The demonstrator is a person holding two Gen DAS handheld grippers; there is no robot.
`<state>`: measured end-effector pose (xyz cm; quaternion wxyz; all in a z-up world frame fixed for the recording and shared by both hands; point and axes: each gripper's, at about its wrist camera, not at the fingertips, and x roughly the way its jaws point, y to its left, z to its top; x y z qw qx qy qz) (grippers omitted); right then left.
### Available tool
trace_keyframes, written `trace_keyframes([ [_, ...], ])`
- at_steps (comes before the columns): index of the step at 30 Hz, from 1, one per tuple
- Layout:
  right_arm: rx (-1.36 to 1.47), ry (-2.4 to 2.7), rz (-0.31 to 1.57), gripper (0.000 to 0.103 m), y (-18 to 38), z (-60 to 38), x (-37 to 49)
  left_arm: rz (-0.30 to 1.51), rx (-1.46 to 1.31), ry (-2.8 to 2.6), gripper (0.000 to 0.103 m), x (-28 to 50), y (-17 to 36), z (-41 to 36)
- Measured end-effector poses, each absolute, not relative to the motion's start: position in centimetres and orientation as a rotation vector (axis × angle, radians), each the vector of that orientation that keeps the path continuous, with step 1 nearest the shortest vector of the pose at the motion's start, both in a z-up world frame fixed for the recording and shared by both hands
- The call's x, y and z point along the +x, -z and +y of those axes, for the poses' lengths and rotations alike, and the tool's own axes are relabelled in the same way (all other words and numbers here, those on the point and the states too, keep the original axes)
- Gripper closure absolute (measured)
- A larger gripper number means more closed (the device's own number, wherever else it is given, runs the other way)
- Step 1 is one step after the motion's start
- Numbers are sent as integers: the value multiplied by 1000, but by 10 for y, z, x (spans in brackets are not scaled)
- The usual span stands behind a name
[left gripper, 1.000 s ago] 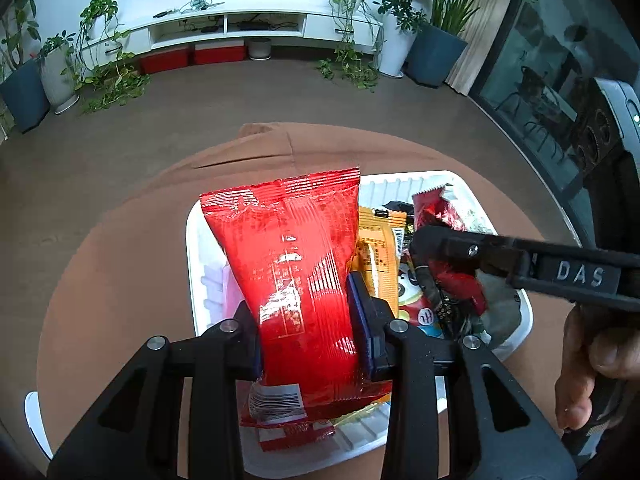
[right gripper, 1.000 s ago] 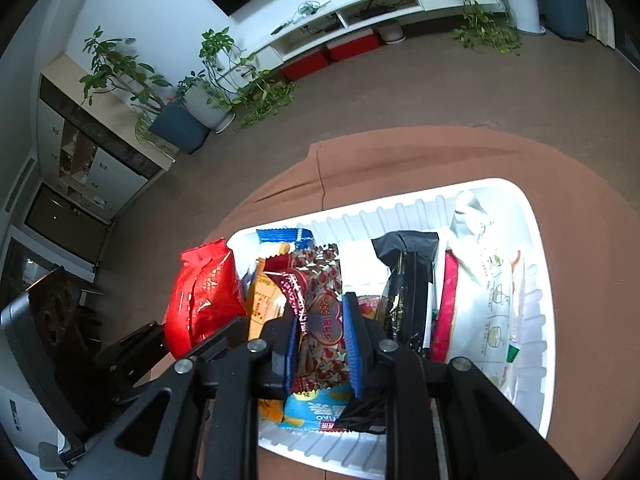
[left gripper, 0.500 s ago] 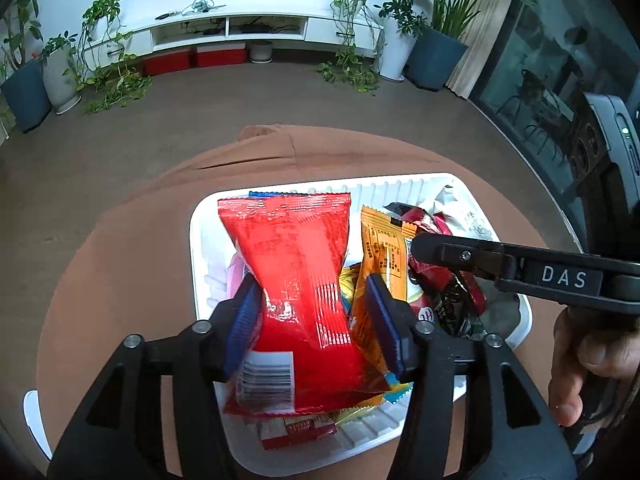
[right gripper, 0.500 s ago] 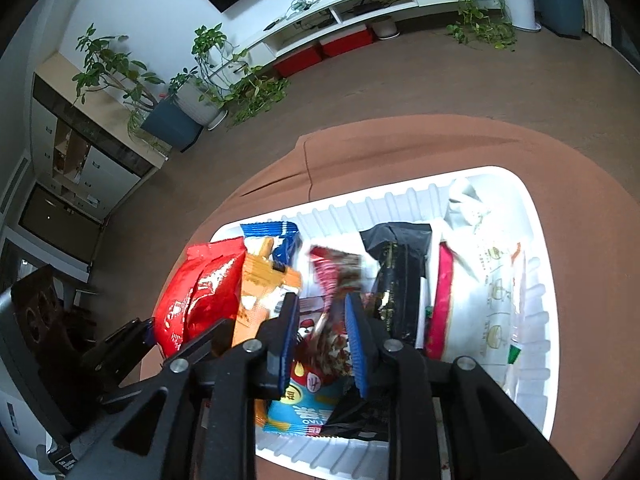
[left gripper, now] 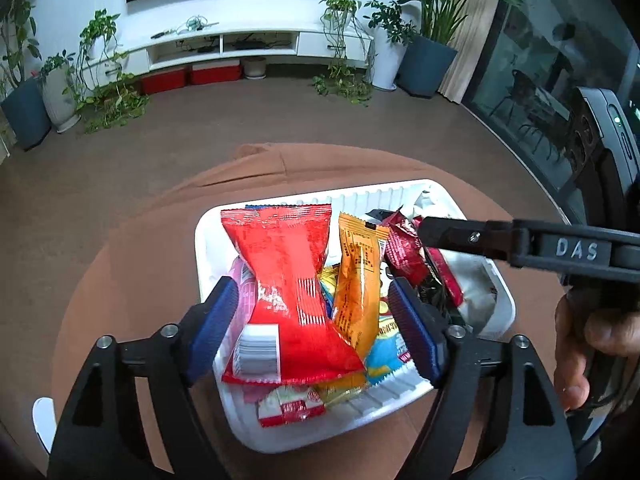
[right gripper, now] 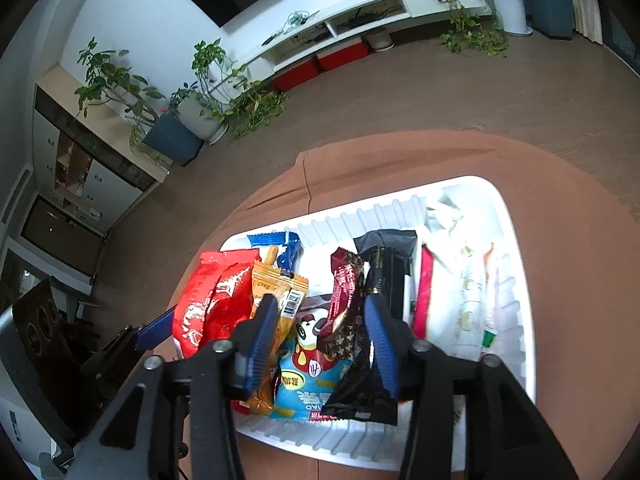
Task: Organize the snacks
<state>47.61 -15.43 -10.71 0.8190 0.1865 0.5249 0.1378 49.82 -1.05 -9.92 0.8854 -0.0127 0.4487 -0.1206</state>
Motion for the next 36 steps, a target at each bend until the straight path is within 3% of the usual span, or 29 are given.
trace_keyframes([
  [1, 400, -291, 1110, 42, 103, -156, 473, 923, -23, 242, 12, 494, 96, -10],
  [4, 390, -278, 1069, 31, 88, -158, 462, 863, -6, 200, 0, 473, 80, -7],
  [8, 346, -272, 993, 17, 62, -158, 440, 759, 5, 155, 0, 437, 54, -7],
  [14, 245, -258, 839, 8, 22, -154, 388, 629, 59, -26, 0, 363, 16, -20],
  [20, 190, -231, 655, 2, -14, -161, 314, 495, 109, -194, 0, 280, -1, -38],
  [30, 140, -148, 471, 0, -37, -186, 180, 642, -27, -182, 0, 187, 7, -42],
  [36, 48, -89, 496, 0, -32, -181, 125, 704, -48, -148, 0, 127, 27, -61],
])
